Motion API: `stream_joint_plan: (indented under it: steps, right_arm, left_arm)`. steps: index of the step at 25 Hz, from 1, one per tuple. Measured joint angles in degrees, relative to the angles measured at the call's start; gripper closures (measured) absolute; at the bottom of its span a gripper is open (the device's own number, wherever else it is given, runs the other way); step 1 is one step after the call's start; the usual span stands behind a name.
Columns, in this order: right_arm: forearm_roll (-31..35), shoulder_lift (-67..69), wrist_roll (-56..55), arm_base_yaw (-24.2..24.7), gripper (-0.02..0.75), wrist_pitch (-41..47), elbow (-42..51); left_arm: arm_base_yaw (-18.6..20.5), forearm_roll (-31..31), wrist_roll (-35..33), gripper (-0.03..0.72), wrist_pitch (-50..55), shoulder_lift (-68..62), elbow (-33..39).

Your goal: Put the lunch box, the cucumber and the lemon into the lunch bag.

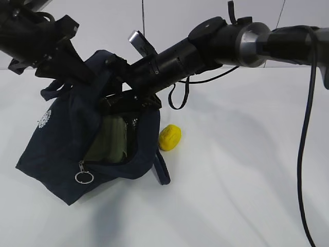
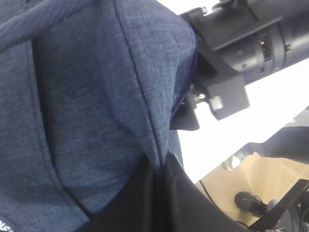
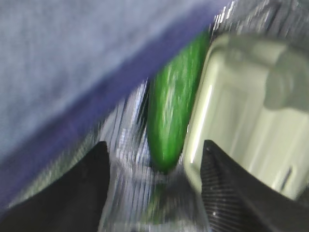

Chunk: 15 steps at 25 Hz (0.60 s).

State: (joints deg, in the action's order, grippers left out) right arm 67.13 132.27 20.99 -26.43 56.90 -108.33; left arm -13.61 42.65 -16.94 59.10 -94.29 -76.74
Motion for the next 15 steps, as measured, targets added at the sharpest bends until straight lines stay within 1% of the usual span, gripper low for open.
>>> stream_joint_plan:
  steps: [11, 15]
  right_arm:
    - [-0.77, -0.13, 0.37, 1.27, 0.286, 6.84, 0.0]
    - [-4.87, -2.53, 0.41, 2.01, 0.284, 7.31, 0.0]
  left_arm:
    - [0.0, -3.14, 0.0, 0.689, 0.27, 0.0, -0.11]
    - [0.0, -4.11, 0.0, 0.689, -0.05, 0.0, -0.21]
